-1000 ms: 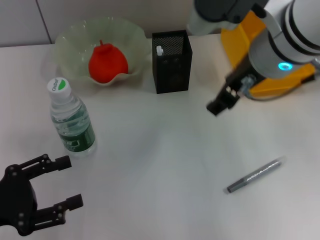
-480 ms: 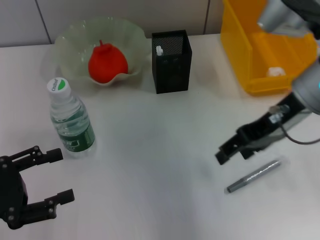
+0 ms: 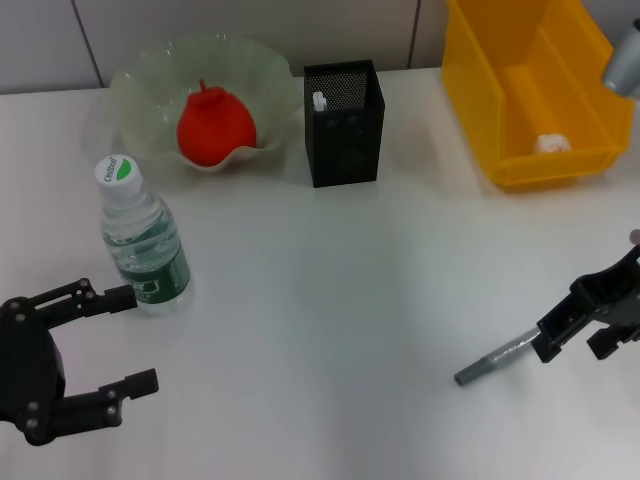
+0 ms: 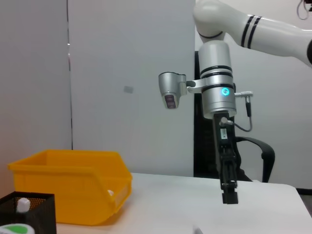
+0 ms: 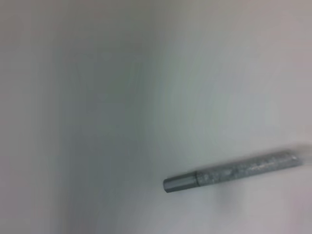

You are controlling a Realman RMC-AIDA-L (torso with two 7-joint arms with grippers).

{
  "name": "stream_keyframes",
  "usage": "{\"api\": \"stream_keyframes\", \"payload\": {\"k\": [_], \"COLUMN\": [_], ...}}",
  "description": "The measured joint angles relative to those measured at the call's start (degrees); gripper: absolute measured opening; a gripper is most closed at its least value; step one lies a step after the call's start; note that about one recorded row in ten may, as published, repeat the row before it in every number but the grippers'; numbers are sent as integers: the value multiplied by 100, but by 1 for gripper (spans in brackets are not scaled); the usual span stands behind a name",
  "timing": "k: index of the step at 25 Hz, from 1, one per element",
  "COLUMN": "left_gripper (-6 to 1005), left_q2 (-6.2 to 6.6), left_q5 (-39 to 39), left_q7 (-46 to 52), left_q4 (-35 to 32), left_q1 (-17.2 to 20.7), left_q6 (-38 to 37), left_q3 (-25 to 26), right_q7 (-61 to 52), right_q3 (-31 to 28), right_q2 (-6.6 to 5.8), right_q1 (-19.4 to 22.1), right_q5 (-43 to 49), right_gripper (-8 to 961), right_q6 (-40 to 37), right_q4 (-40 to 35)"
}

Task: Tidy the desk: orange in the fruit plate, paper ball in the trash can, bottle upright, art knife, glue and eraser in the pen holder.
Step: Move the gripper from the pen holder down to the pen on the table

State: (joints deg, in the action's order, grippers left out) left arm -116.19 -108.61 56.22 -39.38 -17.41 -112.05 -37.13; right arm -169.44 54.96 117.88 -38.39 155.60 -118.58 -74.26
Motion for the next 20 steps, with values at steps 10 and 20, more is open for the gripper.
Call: {"api": "stream_keyframes", "payload": {"k": [10, 20], "left_gripper": [785, 785], "left_q2": [-52, -75], "left_q5": [-9, -20], "left_q7": [-203, -281], "left_q4": [2, 49], "left_q1": [32, 78], "left_q6": [-19, -19], "left_q3": [-14, -23], "right_q7": [12, 16], "right_q3": [-191, -168], "right_q2": [-60, -89], "right_q1": [-207, -352], "right_q5": [633, 658], "right_gripper": [727, 728], "right_q6": [329, 965], "right_q4": [669, 1183]}}
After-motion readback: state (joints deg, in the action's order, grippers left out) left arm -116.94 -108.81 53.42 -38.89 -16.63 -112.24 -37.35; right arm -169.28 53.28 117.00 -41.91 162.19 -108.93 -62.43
